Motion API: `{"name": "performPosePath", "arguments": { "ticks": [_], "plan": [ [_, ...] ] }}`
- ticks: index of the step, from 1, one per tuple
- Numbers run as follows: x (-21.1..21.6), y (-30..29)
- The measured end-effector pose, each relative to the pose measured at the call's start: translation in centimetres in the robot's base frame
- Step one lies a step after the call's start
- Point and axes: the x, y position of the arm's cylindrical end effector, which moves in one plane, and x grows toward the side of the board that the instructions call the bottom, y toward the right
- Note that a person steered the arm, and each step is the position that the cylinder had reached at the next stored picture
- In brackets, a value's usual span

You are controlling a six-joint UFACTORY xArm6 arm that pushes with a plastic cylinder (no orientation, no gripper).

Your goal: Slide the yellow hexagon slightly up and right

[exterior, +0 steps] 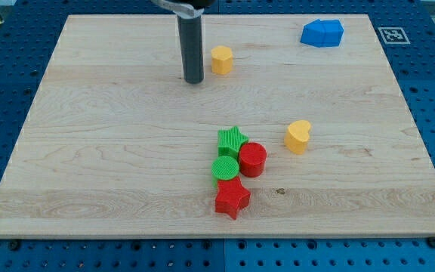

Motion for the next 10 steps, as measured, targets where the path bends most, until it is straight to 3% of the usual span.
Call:
{"name": "performPosePath", "arguments": {
  "ticks": [1,2,3,4,5,6,7,9,10],
  "plan": [
    [-6.2,2.4],
    [-7.1,2.3],
    [-3.4,-2.9],
    [0.7,-4.1],
    [0.7,1.6],
    [-3.1,8.2],
    [-4.9,11.3],
    [-4.4,7.6],
    [-6.3,9.0]
  ]
}}
